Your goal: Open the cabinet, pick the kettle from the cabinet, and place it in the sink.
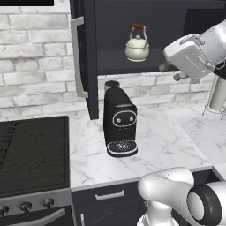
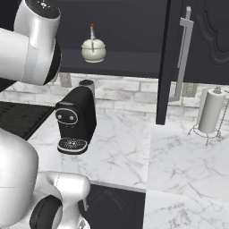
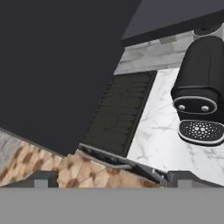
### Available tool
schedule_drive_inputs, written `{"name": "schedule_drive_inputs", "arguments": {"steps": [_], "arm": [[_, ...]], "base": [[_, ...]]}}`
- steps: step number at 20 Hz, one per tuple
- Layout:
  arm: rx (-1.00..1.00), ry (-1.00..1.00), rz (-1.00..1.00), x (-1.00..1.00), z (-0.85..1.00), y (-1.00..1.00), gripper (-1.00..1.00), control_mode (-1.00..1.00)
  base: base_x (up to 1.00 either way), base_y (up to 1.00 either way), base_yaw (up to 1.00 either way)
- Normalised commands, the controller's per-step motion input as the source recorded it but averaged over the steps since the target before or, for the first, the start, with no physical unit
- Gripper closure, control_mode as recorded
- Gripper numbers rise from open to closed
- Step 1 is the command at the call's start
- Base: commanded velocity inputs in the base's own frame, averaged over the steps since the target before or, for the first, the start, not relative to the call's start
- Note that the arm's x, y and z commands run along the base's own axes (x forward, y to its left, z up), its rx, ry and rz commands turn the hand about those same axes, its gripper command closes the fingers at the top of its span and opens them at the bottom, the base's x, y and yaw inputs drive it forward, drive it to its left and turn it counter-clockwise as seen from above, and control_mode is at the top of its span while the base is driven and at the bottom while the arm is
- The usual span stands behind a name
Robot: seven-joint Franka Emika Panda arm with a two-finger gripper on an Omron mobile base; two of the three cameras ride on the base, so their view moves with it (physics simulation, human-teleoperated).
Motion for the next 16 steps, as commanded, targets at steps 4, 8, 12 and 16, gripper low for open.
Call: {"name": "schedule_drive_inputs", "arguments": {"steps": [4, 8, 12, 16], "arm": [[-0.15, -0.34, -0.05, 0.21, 0.00, -0.23, -1.00, -1.00], [-0.14, -0.28, -0.07, 0.26, 0.00, -0.20, -1.00, -1.00], [-0.10, -0.19, -0.10, 0.33, 0.02, -0.16, -1.00, -1.00], [-0.07, -0.15, -0.11, 0.38, 0.04, -0.15, -1.00, -1.00]], "base": [[0.00, 0.00, 0.00], [0.00, 0.00, 0.00], [0.00, 0.00, 0.00], [0.00, 0.00, 0.00]]}}
